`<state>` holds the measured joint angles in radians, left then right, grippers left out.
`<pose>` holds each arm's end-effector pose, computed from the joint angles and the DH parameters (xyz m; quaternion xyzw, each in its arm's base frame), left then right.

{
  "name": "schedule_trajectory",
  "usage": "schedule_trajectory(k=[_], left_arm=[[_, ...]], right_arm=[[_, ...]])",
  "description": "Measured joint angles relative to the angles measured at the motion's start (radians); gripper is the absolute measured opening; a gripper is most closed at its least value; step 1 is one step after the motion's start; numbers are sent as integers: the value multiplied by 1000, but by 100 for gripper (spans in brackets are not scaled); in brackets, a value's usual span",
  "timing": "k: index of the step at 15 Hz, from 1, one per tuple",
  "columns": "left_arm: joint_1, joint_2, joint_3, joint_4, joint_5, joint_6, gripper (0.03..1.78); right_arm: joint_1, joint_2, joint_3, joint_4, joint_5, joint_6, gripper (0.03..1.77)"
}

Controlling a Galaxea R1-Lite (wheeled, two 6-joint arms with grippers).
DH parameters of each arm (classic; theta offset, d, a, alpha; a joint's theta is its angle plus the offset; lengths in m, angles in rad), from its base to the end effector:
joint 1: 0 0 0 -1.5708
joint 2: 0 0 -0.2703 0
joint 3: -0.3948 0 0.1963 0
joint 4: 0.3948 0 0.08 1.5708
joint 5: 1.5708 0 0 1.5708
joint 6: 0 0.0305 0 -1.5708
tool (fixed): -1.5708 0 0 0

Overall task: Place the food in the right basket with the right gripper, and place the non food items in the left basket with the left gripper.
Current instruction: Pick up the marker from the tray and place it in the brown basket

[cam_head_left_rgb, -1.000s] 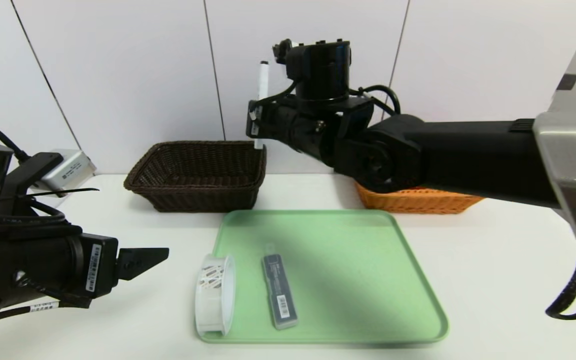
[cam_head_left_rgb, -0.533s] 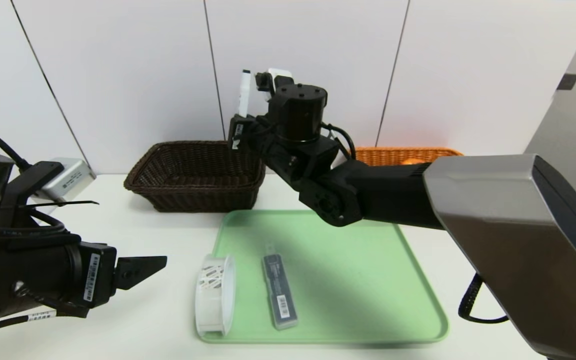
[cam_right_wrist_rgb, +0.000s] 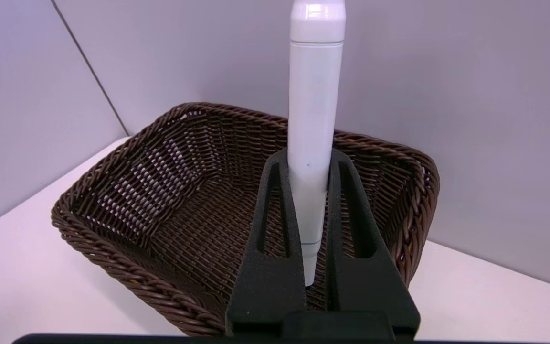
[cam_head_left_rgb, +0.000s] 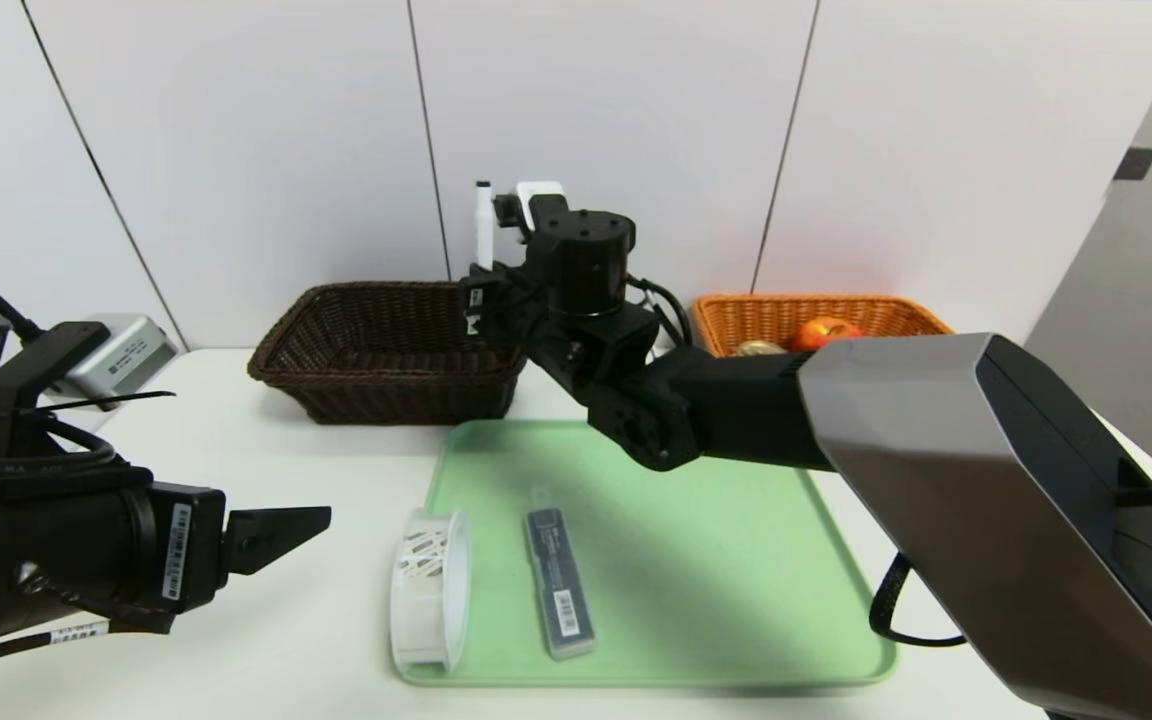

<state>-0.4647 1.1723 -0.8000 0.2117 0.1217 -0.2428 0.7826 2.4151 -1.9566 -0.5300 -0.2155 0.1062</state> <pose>0.1656 -0.0789 0.1927 -0.0317 0.2933 -0.1289 0.9468 0.3644 0.3532 0.1749 0.0680 -0.0165 0.2809 0.9572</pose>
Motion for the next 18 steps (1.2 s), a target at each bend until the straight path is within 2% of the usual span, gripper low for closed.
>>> schedule_trajectory(k=[3, 7, 9, 13, 15, 18], left_arm=[[0, -4, -3, -20, -3, 0, 169], [0, -1, -1, -50, -3, 3, 169], [0, -1, -1, -50, -3, 2, 169], [1, -4, -13, -50, 2, 10, 169], [2, -4, -43, -43, 2, 14, 169], [3, -2, -106, 2, 22, 21, 169]], right_arm=[[0, 8, 0, 11, -20, -11, 66], [7, 13, 0, 0, 1, -10, 108], [4, 15, 0, 0, 11, -9, 123], [-17, -18, 1, 14, -38, -19, 142], [-49, -51, 3, 45, -79, -24, 148], [-86, -119, 59, 60, -187, -57, 156]])
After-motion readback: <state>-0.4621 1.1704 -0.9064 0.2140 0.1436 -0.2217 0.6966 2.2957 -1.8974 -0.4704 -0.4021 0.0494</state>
